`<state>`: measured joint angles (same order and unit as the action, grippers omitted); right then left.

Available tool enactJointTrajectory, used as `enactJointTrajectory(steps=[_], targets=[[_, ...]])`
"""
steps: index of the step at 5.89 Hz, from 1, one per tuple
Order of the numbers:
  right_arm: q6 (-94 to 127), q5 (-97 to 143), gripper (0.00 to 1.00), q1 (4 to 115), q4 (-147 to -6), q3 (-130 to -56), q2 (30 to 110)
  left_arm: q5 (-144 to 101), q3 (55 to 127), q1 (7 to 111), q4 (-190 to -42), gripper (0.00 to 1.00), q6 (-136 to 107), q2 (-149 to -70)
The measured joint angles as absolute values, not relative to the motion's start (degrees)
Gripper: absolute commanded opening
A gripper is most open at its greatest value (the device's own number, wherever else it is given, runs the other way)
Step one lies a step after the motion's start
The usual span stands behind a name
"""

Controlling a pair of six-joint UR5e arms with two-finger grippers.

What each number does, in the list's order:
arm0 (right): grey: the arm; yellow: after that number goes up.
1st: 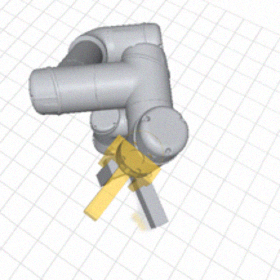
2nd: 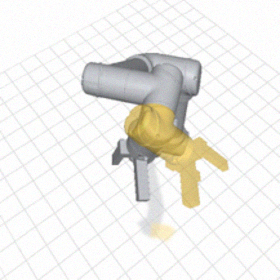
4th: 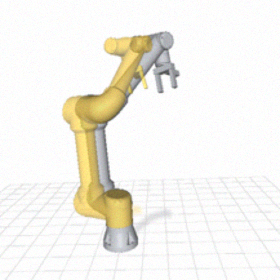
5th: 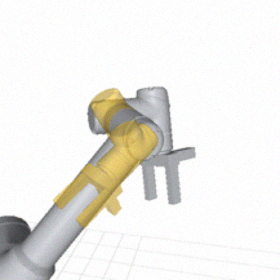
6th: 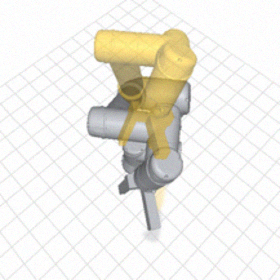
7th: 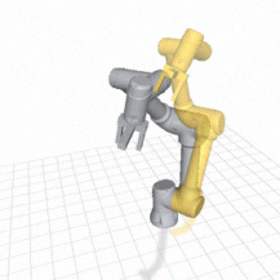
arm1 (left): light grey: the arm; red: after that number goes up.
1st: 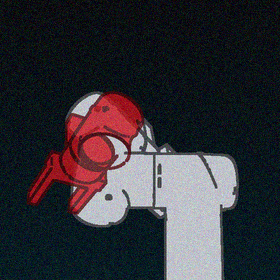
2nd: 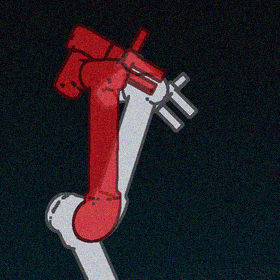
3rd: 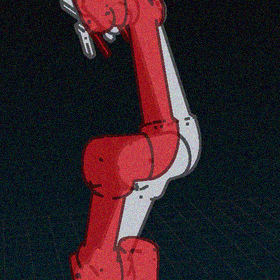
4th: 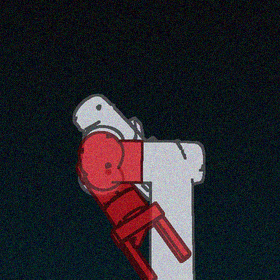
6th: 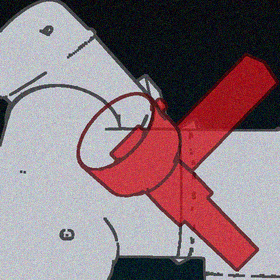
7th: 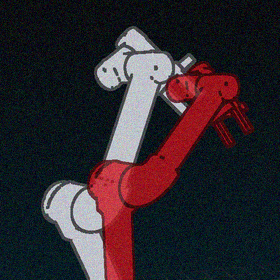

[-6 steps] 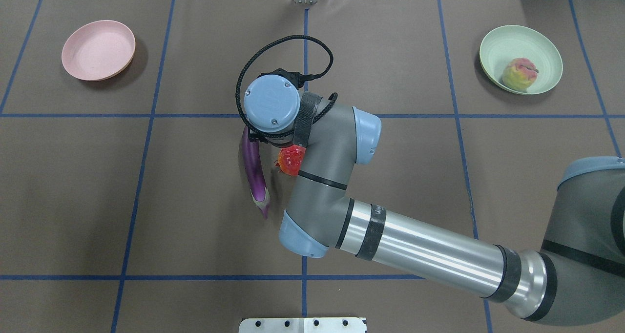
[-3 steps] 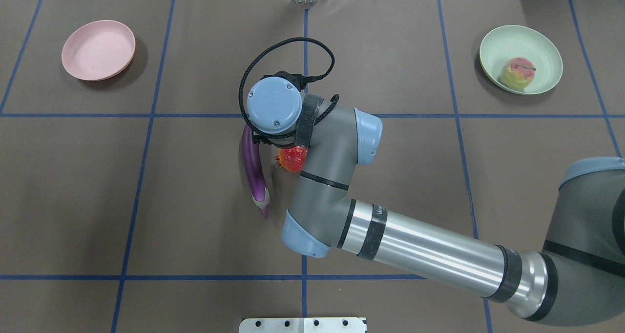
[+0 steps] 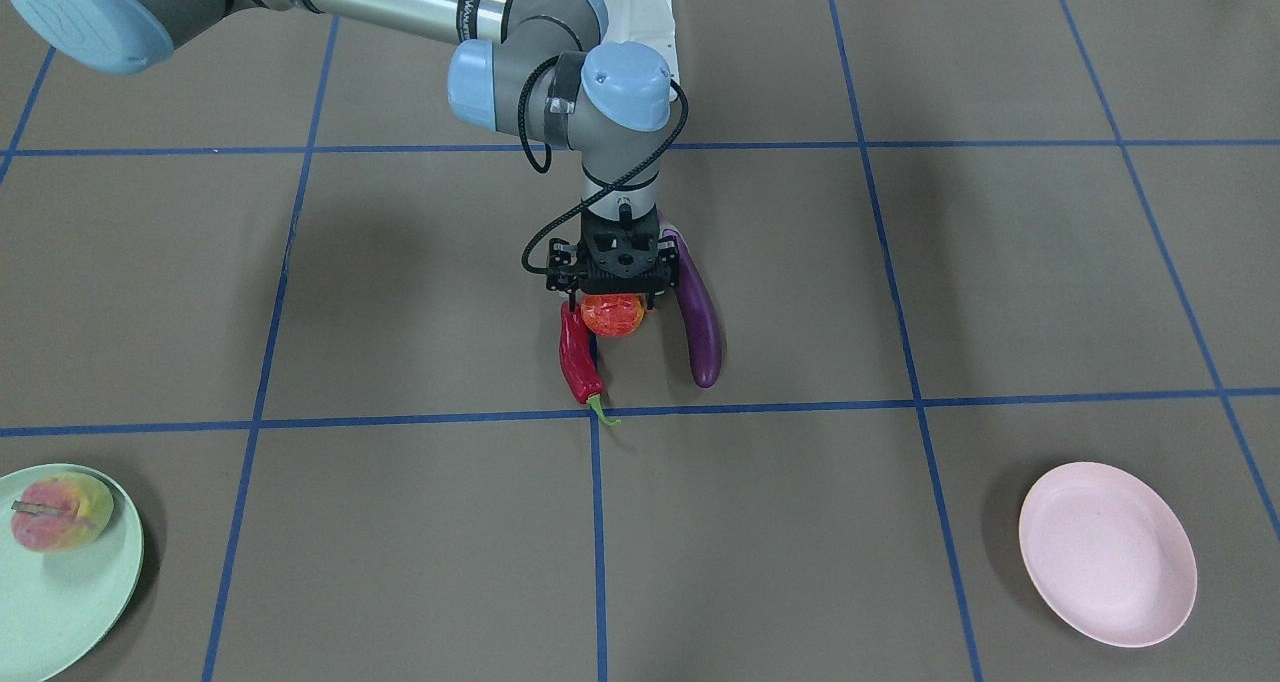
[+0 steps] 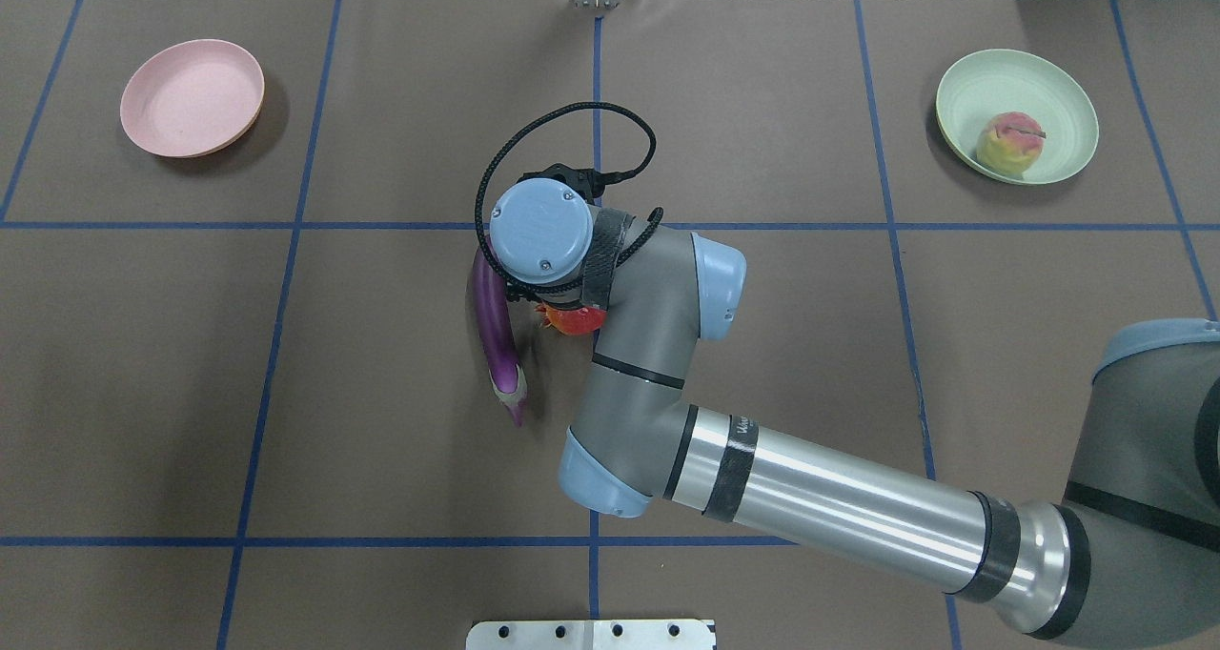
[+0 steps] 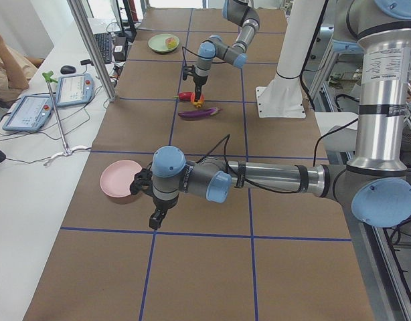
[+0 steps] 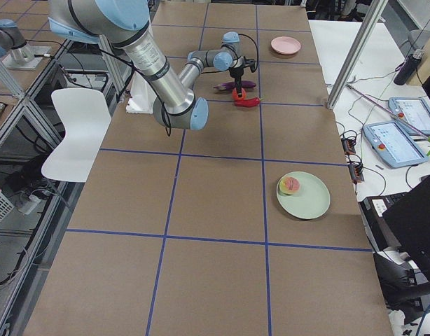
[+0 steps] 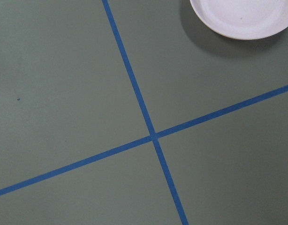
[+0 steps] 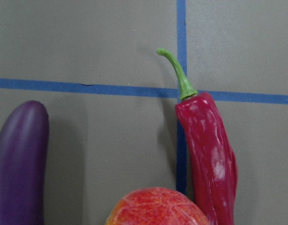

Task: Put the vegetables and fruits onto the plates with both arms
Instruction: 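Lift the pomegranate with the right gripper and place it on the green plate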

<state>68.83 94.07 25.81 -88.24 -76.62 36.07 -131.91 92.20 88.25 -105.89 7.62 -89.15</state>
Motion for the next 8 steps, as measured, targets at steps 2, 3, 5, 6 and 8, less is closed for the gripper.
enactJointTrajectory(steps=[2, 3, 5, 6, 8], targets=[[68.51, 93.82, 0.0, 25.8, -88.31, -76.69, 35.79, -131.92, 90.48, 88.24, -109.02, 1.0, 7.47, -89.28], [68.42, 94.09, 0.0, 26.37, -88.32, -77.31, 35.53, -131.95, 90.66, 88.24, -109.38, 1.0, 7.16, -89.29], [65.72, 100.14, 0.0, 32.38, -88.43, -80.46, 35.61, -131.94, 91.28, 88.24, -109.6, 1.0, 6.62, -89.5], [60.26, 105.61, 0.0, 38.24, -88.48, -81.77, 36.41, -131.93, 91.46, 88.24, -109.63, 1.0, 5.05, -90.05], [39.79, 115.88, 0.0, 52.21, -87.86, -81.02, 41.78, -131.99, 92.66, 88.24, -109.64, 1.0, -1.54, -90.95]])
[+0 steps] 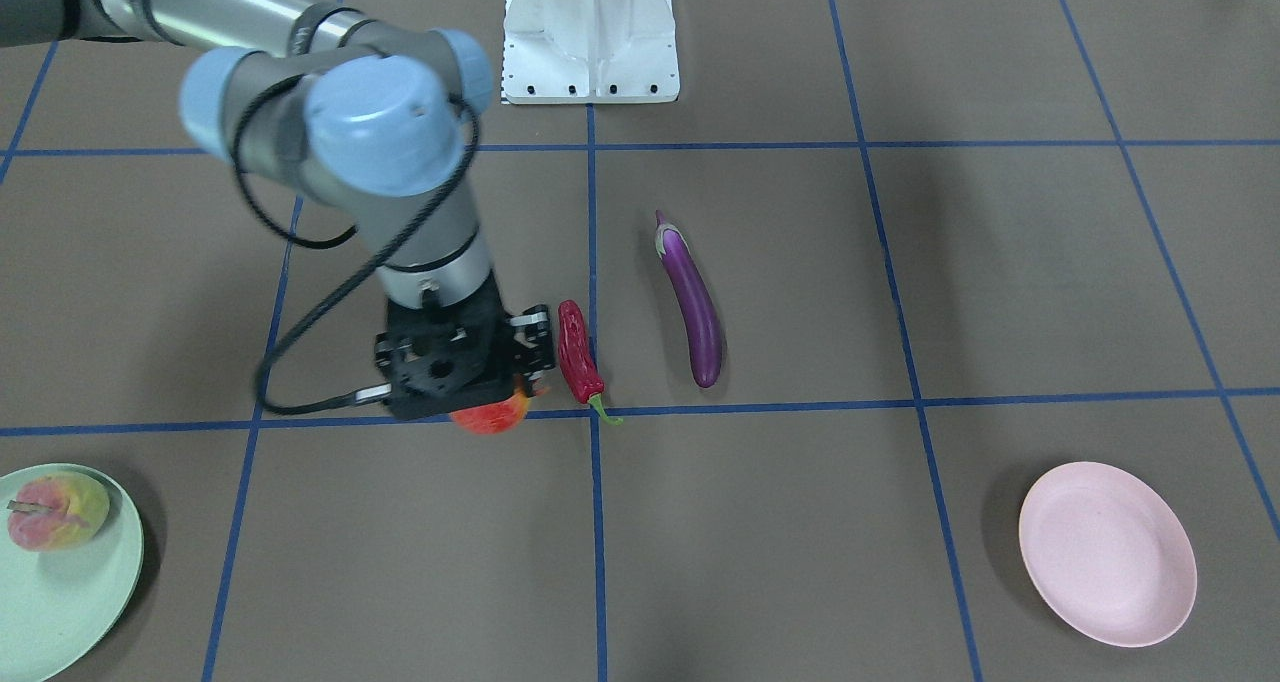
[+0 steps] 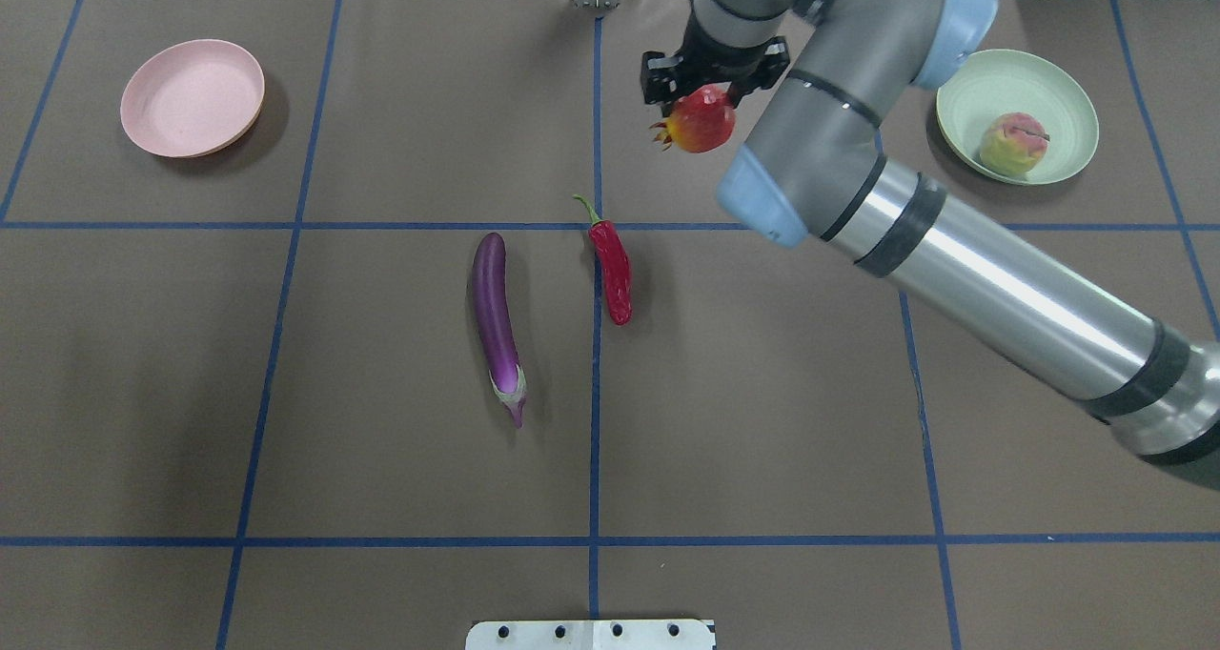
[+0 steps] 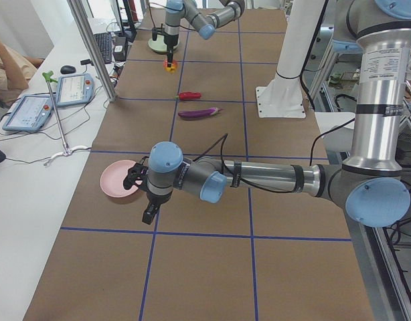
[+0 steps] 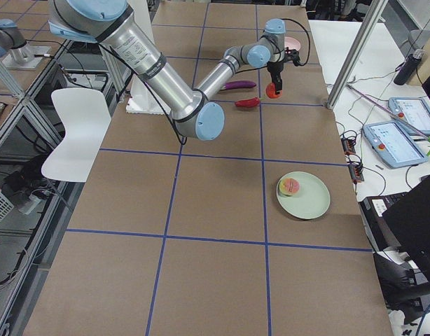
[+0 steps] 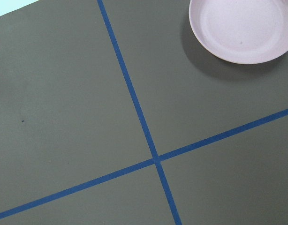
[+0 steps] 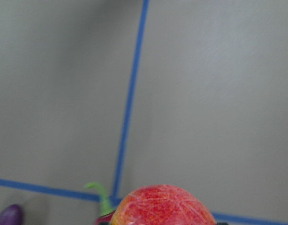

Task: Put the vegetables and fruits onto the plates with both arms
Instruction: 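Lift the pomegranate with the right gripper and place it on the green plate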

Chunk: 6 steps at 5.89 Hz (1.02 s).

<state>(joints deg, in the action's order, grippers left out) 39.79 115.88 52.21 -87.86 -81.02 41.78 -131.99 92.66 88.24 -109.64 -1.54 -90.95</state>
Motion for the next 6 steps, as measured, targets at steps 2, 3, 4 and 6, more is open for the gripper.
enactJointTrajectory(steps=[2, 3, 4, 6], targets=[[25.31, 121.68, 0.0, 61.73, -74.51, -70.47, 48.76, -131.98, 93.47, 88.24, -109.64, 1.0, -2.89, -91.05], [20.22, 124.81, 0.16, 65.47, -64.41, -61.13, 50.73, -131.95, 93.78, 88.24, -109.64, 1.0, -2.93, -91.0], [15.91, 125.5, 0.99, 68.02, -60.08, -54.57, 51.18, -131.95, 93.9, 88.24, -109.67, 1.0, -2.94, -90.88], [17.49, 124.98, 1.0, 69.44, -58.33, -50.9, 51.32, -131.97, 94.22, 88.24, -109.56, 1.0, -2.98, -90.74]])
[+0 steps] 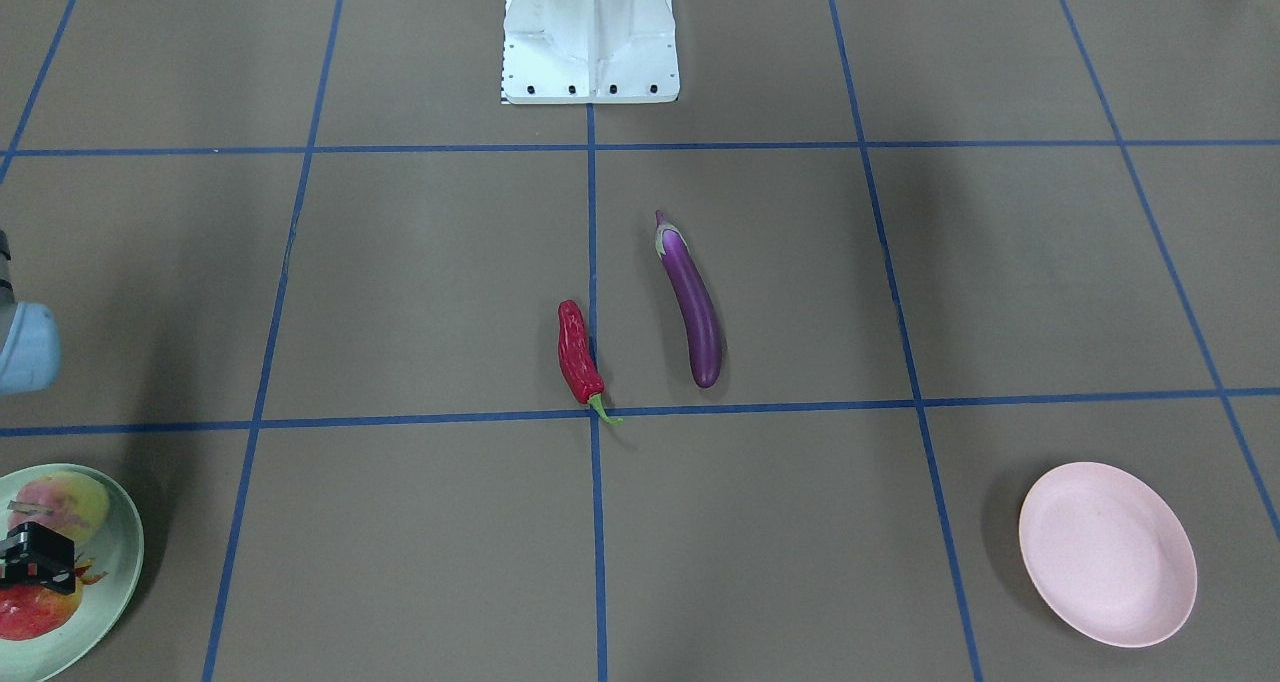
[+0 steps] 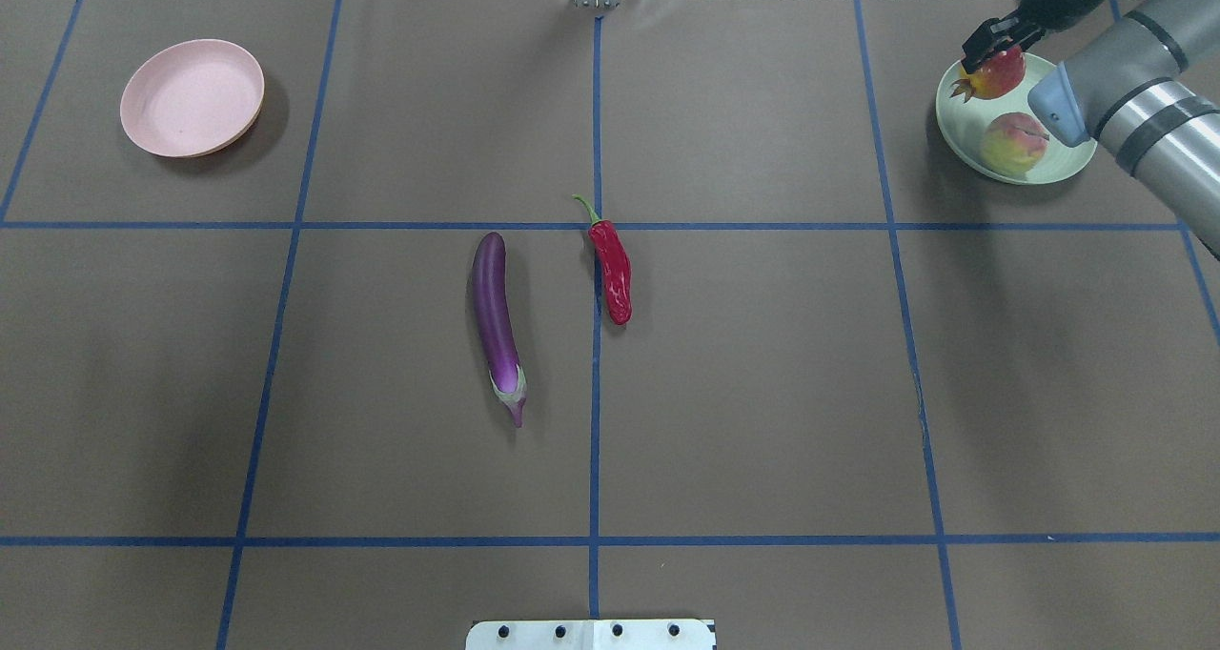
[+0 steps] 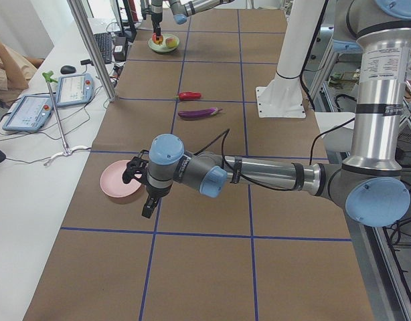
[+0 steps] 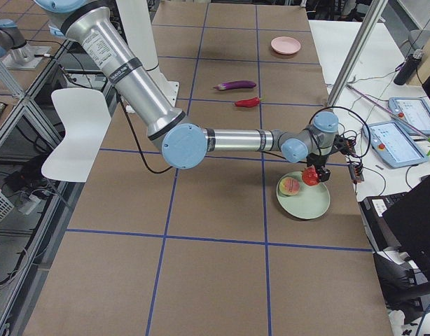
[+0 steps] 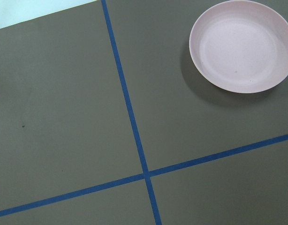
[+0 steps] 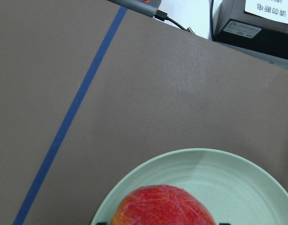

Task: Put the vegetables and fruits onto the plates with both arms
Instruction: 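Lift the pomegranate with the right gripper and place it on the green plate, then reach the left gripper down to the purple eggplant and grasp it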

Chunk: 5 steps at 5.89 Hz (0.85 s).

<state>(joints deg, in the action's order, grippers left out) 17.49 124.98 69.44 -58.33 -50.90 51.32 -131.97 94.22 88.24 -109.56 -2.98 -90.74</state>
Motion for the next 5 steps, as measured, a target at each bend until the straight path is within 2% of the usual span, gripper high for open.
enactJointTrajectory(steps=[1, 3, 5], targets=[[22.26, 125.18, 1.0, 69.49, -58.25, -52.49, 51.77, -132.03, 94.97, 88.24, -109.15, 1.0, -3.11, -90.71], [25.35, 125.53, 1.0, 69.52, -58.27, -60.4, 56.27, -134.86, 98.19, 88.15, -107.52, 1.0, -5.11, -90.8], [25.63, 126.23, 1.0, 69.46, -58.25, -67.65, 61.23, -135.68, 102.7, 82.63, -107.38, 1.0, -10.67, -91.52]])
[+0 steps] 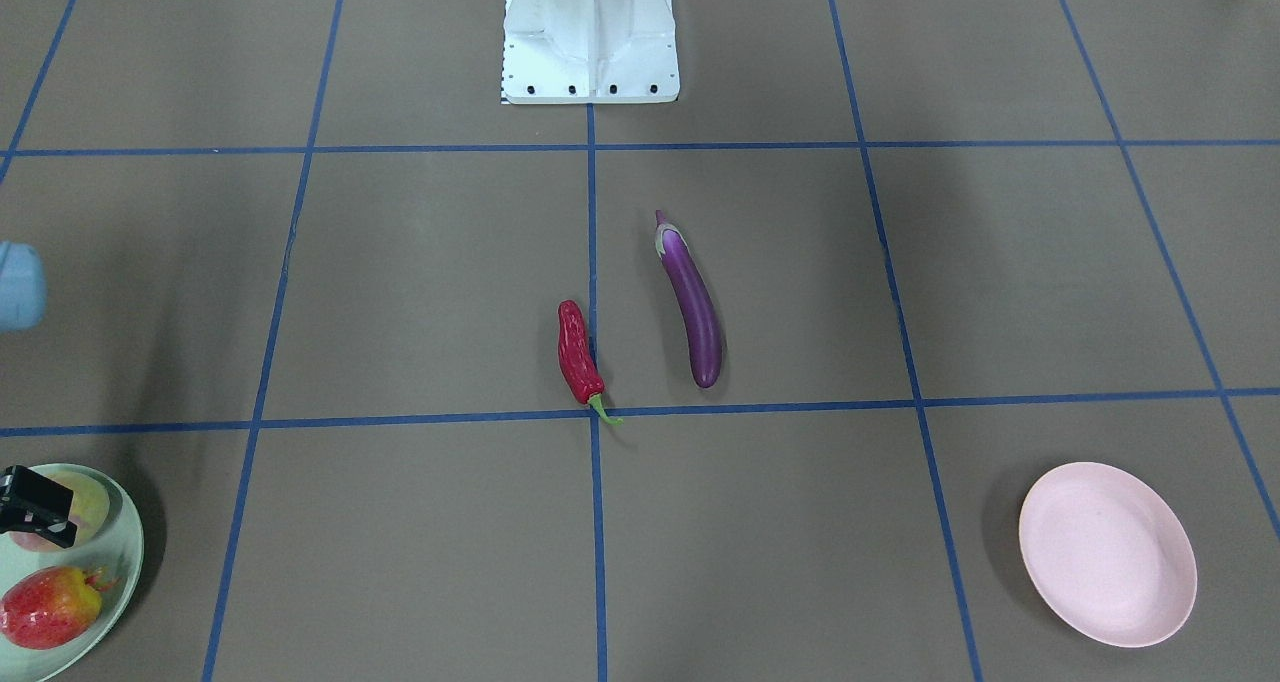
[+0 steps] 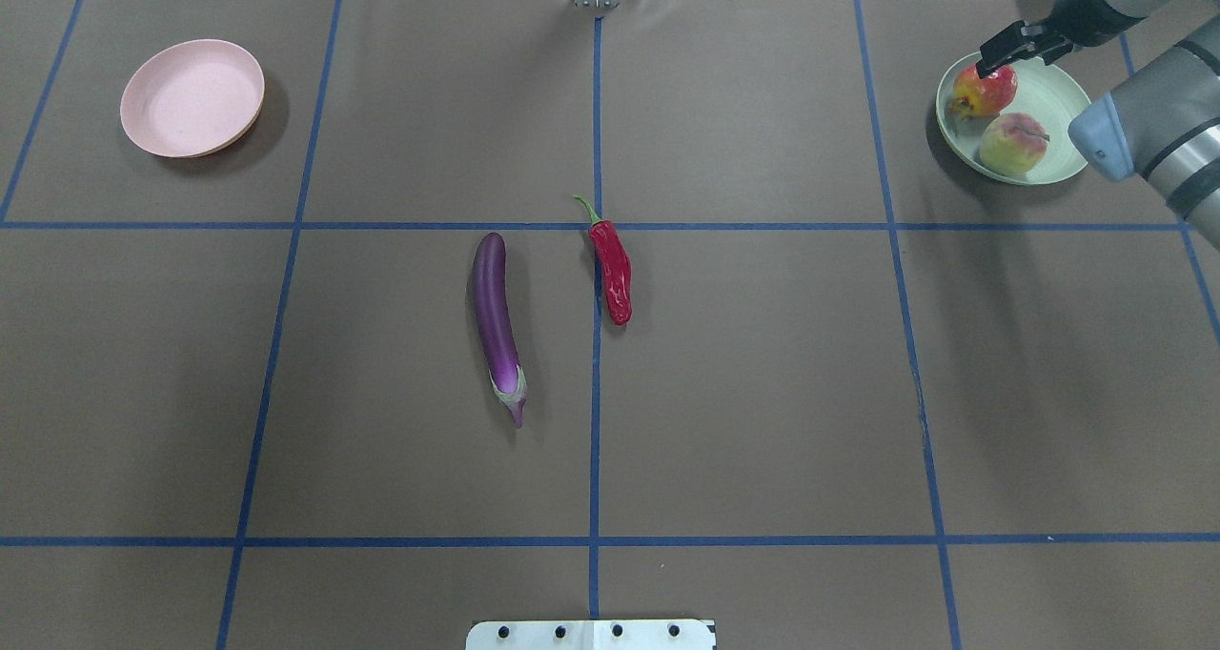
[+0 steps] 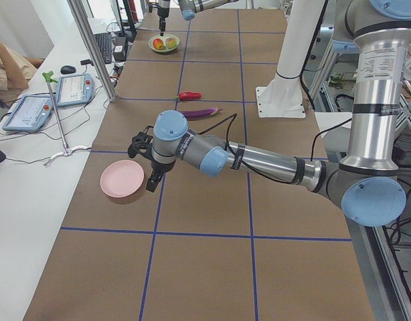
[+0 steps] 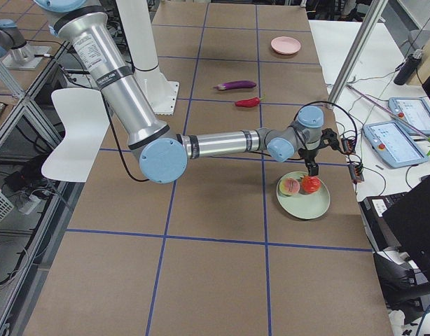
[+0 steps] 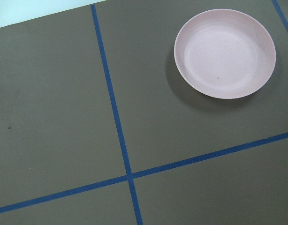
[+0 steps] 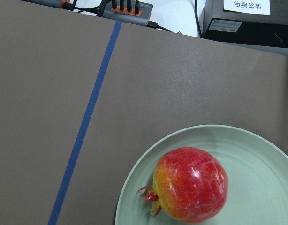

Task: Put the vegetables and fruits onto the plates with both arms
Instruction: 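Reach the left gripper down to the purple eggplant and grasp it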

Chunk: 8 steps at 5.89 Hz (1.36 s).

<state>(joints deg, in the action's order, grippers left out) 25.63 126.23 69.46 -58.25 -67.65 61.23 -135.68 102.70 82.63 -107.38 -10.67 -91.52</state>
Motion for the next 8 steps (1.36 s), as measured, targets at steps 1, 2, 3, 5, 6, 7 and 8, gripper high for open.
enactJointTrajectory(steps=[1, 2, 3, 5, 6, 7, 8], targets=[[25.68, 126.7, 1.0, 69.31, -58.12, -69.1, 62.45, -135.67, 103.79, 77.69, -107.37, 1.0, -19.09, -93.7], [25.7, 126.72, 1.0, 68.82, -58.05, -70.14, 63.46, -135.38, 104.15, 71.37, -107.38, 1.0, -29.54, -97.13], [25.68, 126.51, 1.0, 68.16, -57.99, -70.72, 64.28, -133.98, 103.94, 64.41, -107.37, 1.0, -39.9, -101.15], [25.67, 126.25, 1.0, 67.31, -57.92, -70.82, 65.11, -123.83, 101.37, 48.61, -102.62, 1.0, -59.03, -112.14], [25.66, 126.22, 1.0, 67.09, -57.92, -70.83, 65.18, -119.11, 96.97, 42.36, -96.55, 1.0, -65.54, -120.58], [25.66, 126.21, 1.0, 66.95, -57.92, -70.83, 65.21, -116.14, 90.62, 37.97, -92.68, 1.0, -70.7, -128.31], [25.66, 126.21, 1.0, 66.88, -57.94, -70.82, 65.2, -114.65, 85.23, 35.66, -91.55, 1.0, -73.54, -132.97]])
